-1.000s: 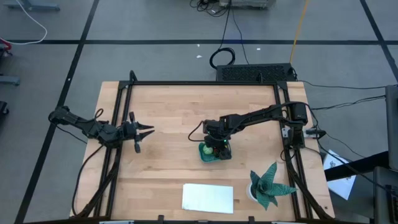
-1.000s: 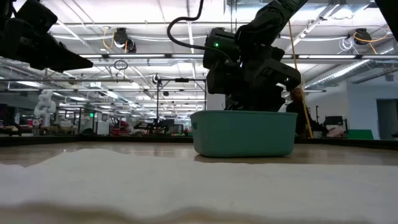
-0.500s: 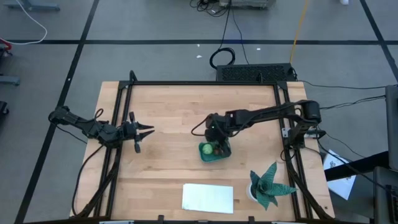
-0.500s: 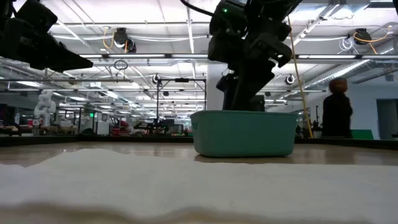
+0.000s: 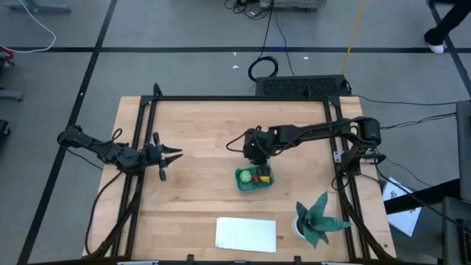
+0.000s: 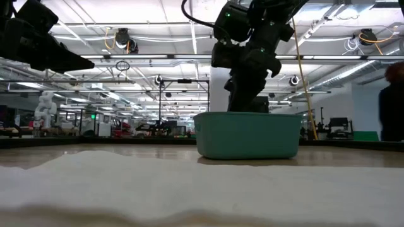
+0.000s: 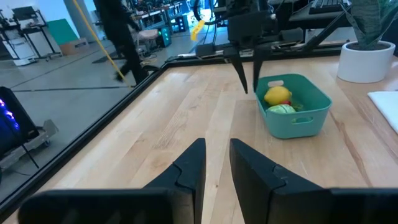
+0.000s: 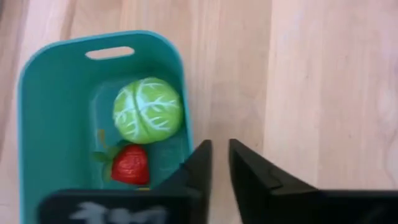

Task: Pick and placing Produce into tupperware
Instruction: Adjust the bin on the table

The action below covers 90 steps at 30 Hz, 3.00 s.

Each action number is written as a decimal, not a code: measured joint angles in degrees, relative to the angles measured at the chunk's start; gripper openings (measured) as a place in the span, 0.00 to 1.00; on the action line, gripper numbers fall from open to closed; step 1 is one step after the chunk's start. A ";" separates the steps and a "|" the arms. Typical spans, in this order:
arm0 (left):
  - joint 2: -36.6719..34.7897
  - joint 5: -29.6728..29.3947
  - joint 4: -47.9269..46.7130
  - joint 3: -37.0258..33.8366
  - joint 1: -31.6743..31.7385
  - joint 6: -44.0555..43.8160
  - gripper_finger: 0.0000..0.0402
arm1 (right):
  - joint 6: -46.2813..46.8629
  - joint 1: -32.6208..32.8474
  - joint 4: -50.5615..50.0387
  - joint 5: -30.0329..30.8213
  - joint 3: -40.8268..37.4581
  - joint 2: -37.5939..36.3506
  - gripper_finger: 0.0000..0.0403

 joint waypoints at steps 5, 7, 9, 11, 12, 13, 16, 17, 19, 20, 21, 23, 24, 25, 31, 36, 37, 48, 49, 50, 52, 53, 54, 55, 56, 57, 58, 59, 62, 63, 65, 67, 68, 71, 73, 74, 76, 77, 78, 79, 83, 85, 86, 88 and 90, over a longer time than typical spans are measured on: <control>-0.01 -0.01 -0.05 0.00 0.00 0.00 0.20 | -0.23 -0.42 -0.24 0.06 -0.04 0.79 0.02; -0.01 -0.01 -0.05 0.00 0.00 0.00 0.20 | -0.12 -0.67 -0.38 0.01 -0.05 0.67 0.03; -0.01 -0.01 -0.04 0.00 0.00 0.00 0.20 | 0.33 -0.99 -0.77 -0.02 0.00 0.79 0.03; -0.01 0.01 -0.07 0.00 0.00 0.02 0.20 | 0.72 -1.40 -1.92 0.00 -0.05 0.97 0.02; -0.01 -0.01 -0.05 0.00 0.00 0.02 0.20 | 0.80 -1.53 -2.20 0.00 -0.07 0.98 0.01; -0.01 -0.01 -0.03 0.00 0.00 0.02 0.20 | 0.80 -1.56 -2.32 0.00 -0.07 0.98 0.01; -0.01 0.01 -0.05 0.00 0.00 0.02 0.20 | 1.27 -1.64 -3.60 -0.07 -0.04 0.94 0.00; 0.00 0.00 -0.05 0.00 0.00 0.02 0.20 | 1.60 -1.69 -4.02 -0.09 -0.04 0.94 0.00; 0.00 0.00 -0.05 0.00 0.00 0.02 0.20 | 1.94 -1.77 -5.01 -0.09 -0.04 0.94 0.00; -0.01 -0.01 -0.05 0.00 0.00 0.02 0.20 | 1.94 -1.80 -5.58 -0.09 -0.04 0.94 0.00; -0.01 0.01 -0.05 0.00 0.00 0.02 0.20 | 2.01 -1.82 -6.24 -0.05 -0.04 0.94 0.00; -0.01 0.01 -0.05 0.00 0.00 0.02 0.20 | 2.13 -1.80 -7.09 -0.09 -0.04 0.94 0.00; -0.01 0.00 -0.05 0.00 0.00 0.02 0.20 | 2.14 -1.79 -7.14 -0.10 -0.04 0.94 0.00; -0.01 0.01 -0.05 0.00 0.00 0.02 0.20 | 2.15 -1.78 -7.31 -0.12 -0.04 0.94 0.00; -0.01 0.01 -0.05 -0.02 0.00 0.02 0.20 | 2.73 -1.79 -9.91 -0.29 -0.04 0.94 0.00; -0.01 0.01 -0.05 0.00 0.00 0.02 0.20 | 3.20 -1.78 -10.40 -1.15 -0.04 0.94 0.00; -0.01 -0.01 -0.03 0.00 0.00 0.02 0.20 | 3.29 -1.78 -10.42 -2.18 -0.04 0.94 0.00; -0.01 0.01 -0.04 0.00 0.00 0.02 0.20 | 5.64 -0.20 -11.22 -3.39 -0.04 0.94 0.00; -0.01 0.01 -0.03 0.00 0.00 0.02 0.20 | 5.81 -0.17 -11.21 -3.40 -0.04 0.94 0.00; 0.00 0.00 -0.03 0.00 0.00 0.02 0.20 | 5.83 -0.18 -11.14 -3.38 -0.04 0.94 0.00; -0.01 0.01 -0.03 0.00 0.00 0.02 0.20 | 5.83 -0.25 -10.08 -3.20 -0.04 0.94 0.00; -0.01 0.01 -0.03 0.00 0.00 0.02 0.20 | 5.83 -0.25 -9.20 -3.15 -0.04 0.94 0.00; -0.01 -0.01 -0.03 0.00 0.00 0.02 0.20 | 5.83 -0.25 -8.31 -3.13 -0.04 0.94 0.00; -0.01 0.01 -0.03 0.00 0.00 0.02 0.20 | 5.83 -0.29 -7.54 -3.10 -0.04 0.94 0.00; 0.01 -0.01 -0.03 0.00 0.00 0.02 0.20 | 5.80 -0.40 -7.00 -3.08 -0.04 0.94 0.00; -0.01 0.01 -0.03 0.00 0.00 0.02 0.20 | 5.77 -0.58 -6.61 -3.04 -0.04 0.94 0.00; -0.01 0.01 -0.03 0.00 0.00 0.02 0.20 | 5.80 -0.75 -6.37 -3.05 -0.04 0.94 0.00; 0.00 0.01 -0.03 0.00 0.00 0.02 0.20 | 5.95 -1.03 -6.40 -2.90 -0.04 0.94 0.00; -0.01 0.01 -0.03 0.00 0.00 0.02 0.20 | 6.25 -1.85 -8.23 -1.07 -0.04 0.94 0.00; -0.01 0.01 -0.03 0.00 0.00 0.02 0.20 | 6.22 -2.03 -9.03 -0.79 -0.04 0.94 0.00; 0.00 0.00 -0.03 0.00 0.00 0.02 0.20 | 6.25 -2.29 -10.04 -0.08 -0.04 0.94 0.00; -0.01 0.01 -0.04 0.00 0.00 0.12 0.20 | 6.22 -2.26 -10.35 -0.09 -0.04 0.94 0.00; 0.00 0.01 -0.03 0.00 0.00 0.15 0.20 | 6.25 -2.18 -10.32 -0.07 -0.04 0.94 0.00; 0.01 0.01 -0.03 0.00 0.00 0.15 0.20 | 6.25 -2.12 -11.36 -0.27 -0.04 0.94 0.00; 0.00 0.00 -0.03 0.00 0.00 0.15 0.20 | 6.24 -2.09 -12.10 -0.32 -0.19 0.94 0.00; -0.01 0.01 -0.03 0.00 0.00 0.15 0.20 | 6.25 -2.00 -11.83 -0.61 -0.48 0.94 0.00; -0.01 0.01 -0.03 0.00 0.00 0.15 0.20 | 6.25 -1.80 -11.64 -1.76 -1.02 0.94 0.00; 0.00 -0.01 -0.03 0.00 0.00 0.15 0.20 | 6.33 -1.59 -11.63 -1.79 -1.26 0.94 0.00; -0.01 0.01 -0.03 0.00 0.00 0.16 0.20 | 6.58 -1.40 -11.47 -1.84 -1.53 0.94 0.00; -0.01 -0.01 -0.03 0.00 0.00 0.17 0.20 | 6.62 -1.31 -11.11 -1.83 -1.86 0.94 0.00; -0.01 0.00 -0.03 0.00 0.00 0.17 0.20 | 7.53 -0.98 -10.46 -1.89 -2.83 0.94 0.00; -0.01 0.01 -0.03 0.00 0.00 0.17 0.20 | 7.63 -0.70 -10.26 -2.57 -2.85 0.94 0.00; -0.01 0.01 -0.03 0.00 0.00 0.17 0.20 | 7.76 -0.62 -10.26 -3.27 -2.87 0.94 0.00; 0.00 0.01 -0.03 0.00 0.00 0.17 0.20 | 8.28 -0.23 -9.49 -3.37 -2.89 0.94 0.00; -0.01 0.01 -0.03 0.00 0.00 0.14 0.20 | 8.39 -0.05 -9.38 -3.46 -2.89 0.94 0.00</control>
